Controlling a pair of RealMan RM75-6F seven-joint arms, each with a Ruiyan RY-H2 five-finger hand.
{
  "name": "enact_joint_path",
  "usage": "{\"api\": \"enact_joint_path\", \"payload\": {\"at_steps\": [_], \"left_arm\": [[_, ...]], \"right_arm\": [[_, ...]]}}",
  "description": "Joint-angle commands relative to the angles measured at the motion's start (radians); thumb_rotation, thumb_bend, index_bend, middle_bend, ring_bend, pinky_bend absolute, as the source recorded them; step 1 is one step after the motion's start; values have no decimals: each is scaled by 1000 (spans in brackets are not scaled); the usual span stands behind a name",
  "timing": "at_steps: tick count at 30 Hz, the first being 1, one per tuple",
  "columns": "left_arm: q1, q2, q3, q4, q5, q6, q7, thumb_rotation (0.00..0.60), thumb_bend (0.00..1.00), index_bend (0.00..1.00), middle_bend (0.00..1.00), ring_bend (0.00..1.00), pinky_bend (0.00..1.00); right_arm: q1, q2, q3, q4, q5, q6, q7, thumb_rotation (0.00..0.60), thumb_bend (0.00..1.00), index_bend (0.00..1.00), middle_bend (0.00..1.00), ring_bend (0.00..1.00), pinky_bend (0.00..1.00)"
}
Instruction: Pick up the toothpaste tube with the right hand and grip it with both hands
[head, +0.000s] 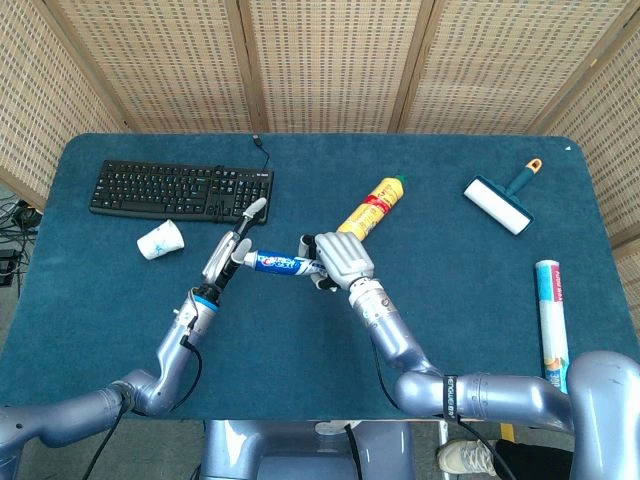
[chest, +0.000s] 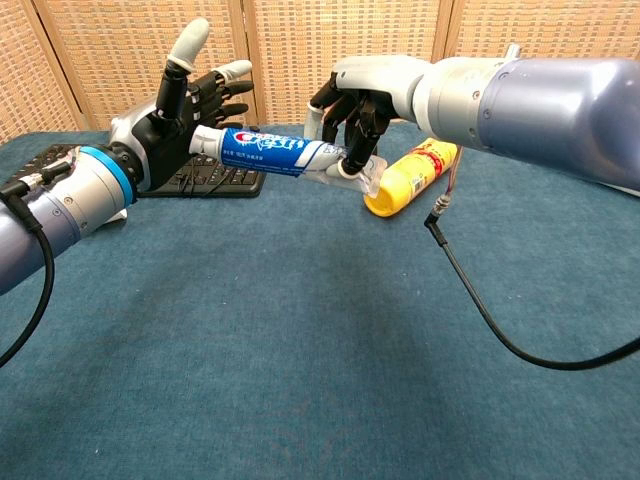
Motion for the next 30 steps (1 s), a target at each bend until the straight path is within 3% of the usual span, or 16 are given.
{"api": "enact_joint_path", "payload": {"at_steps": [1,30], "left_arm": [[1,-3,-1,-4,11,-11,-66,47,0,0,0,0,0],[-36,-73,-37,-27,-32,-35,-44,47,0,0,0,0,0]], "right_arm": [[2,3,0,-3,-1,-4,7,600,746,734,713,664,658],[21,0,-14,-11,0,19,31,600,747,735,716,666,658]]}}
